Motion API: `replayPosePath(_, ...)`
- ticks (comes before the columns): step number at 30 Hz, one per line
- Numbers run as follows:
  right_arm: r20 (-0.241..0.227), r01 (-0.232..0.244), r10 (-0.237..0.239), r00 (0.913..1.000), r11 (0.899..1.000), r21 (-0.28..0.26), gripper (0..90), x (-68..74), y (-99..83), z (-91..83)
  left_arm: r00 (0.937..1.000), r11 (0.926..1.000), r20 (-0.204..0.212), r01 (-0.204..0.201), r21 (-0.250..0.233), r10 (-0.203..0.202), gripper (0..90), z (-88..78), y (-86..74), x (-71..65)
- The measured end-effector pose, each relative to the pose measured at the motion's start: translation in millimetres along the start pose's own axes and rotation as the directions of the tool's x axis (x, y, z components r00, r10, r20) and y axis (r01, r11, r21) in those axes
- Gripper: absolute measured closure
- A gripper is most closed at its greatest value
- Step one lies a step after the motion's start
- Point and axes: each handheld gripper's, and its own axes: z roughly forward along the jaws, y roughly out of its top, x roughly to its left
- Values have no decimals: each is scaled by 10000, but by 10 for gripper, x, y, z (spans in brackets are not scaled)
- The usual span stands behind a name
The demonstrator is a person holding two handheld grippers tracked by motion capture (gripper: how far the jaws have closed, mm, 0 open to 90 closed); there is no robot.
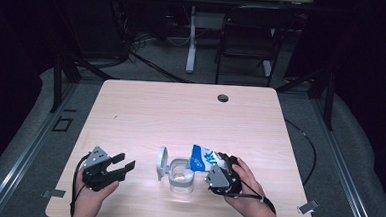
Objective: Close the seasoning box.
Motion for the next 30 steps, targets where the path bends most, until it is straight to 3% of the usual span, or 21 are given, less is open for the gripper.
replayPosePath(11,-333,314,-307,9990,9993,205,430,9,14,-25,10000,10000,-2,35,-5,-35,478,-1,-2,5)
replayPosePath(21,-155,639,-638,9978,9979,72,430,18,18,-37,10000,10000,-2,28,3,-28,478,2,-4,1)
replayPosePath(25,-45,989,-988,9951,9945,331,431,1,23,-58,10000,10000,1,29,3,-29,478,0,-3,0)
replayPosePath(26,-110,812,-810,9967,9966,126,430,10,14,-44,10000,10000,4,20,3,-20,478,1,-3,0)
replayPosePath(28,38,1041,-1043,9945,9940,346,431,7,18,-60,10000,10000,7,29,15,-29,478,3,-4,-1)
replayPosePath(30,47,885,-886,9961,9959,193,431,15,10,-51,10000,10000,12,29,22,-29,478,5,-5,-2)
